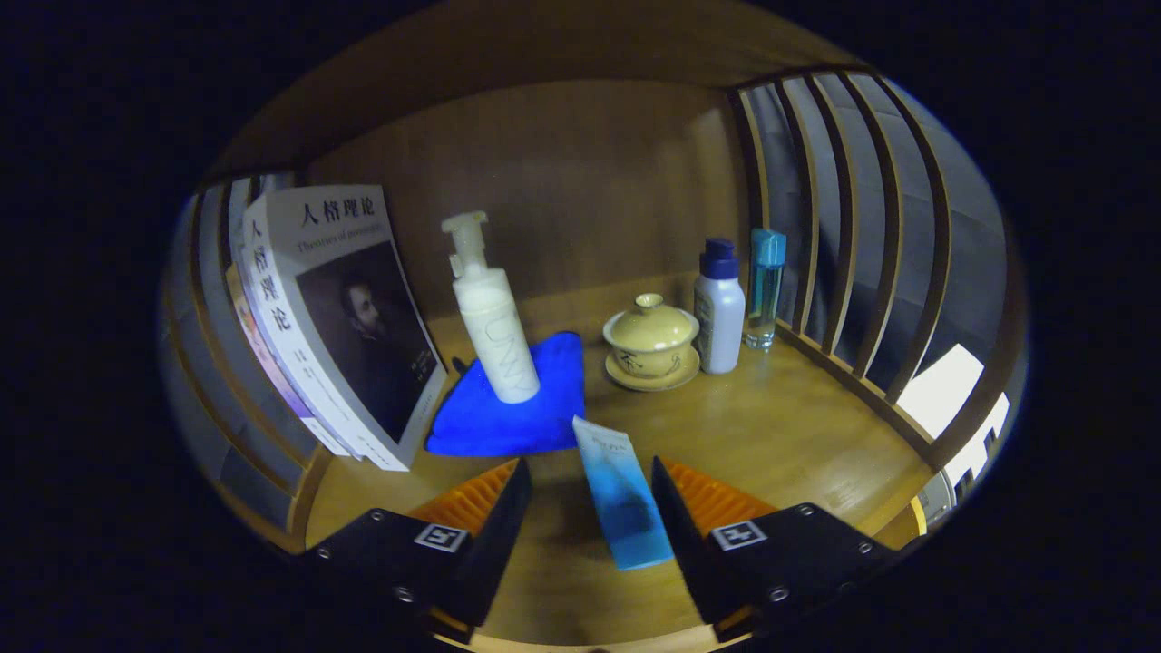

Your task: Pull open the drawer, take out the items inside it, and place them on the countertop above the cabinet.

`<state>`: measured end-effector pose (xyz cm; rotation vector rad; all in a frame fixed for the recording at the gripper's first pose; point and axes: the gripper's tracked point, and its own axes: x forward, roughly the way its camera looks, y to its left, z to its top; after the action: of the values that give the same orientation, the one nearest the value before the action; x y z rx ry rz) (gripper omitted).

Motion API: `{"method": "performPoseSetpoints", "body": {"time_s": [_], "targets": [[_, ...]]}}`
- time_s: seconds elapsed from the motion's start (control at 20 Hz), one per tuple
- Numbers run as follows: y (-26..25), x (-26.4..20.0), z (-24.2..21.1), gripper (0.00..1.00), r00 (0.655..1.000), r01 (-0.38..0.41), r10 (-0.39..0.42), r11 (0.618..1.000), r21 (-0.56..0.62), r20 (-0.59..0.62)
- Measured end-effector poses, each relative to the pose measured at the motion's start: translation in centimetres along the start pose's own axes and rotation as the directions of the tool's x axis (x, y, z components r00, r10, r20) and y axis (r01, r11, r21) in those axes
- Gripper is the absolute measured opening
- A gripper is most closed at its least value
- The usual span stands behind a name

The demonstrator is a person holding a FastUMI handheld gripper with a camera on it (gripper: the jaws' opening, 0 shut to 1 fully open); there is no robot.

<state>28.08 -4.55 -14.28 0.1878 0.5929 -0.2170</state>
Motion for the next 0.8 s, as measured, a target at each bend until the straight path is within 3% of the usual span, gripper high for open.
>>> {"method": "performPoseSetpoints", "body": {"time_s": [0.1, 0.3, 0.55, 0.8], "targets": [[0.0, -1.8, 1.0, 0.95, 0.998, -0.013, 0.014, 0.999, -0.031, 0.057], [-0.4, -6.2, 1.3, 0.94, 0.990, -0.014, 0.021, 0.999, -0.051, 0.139], [0.0, -13.2, 1.9, 0.94, 0.950, -0.096, 0.089, 0.995, 0.007, 0.298], [-1.0, -19.8, -0.8, 0.94, 0.924, -0.064, 0.087, 0.995, -0.075, 0.372]]}}
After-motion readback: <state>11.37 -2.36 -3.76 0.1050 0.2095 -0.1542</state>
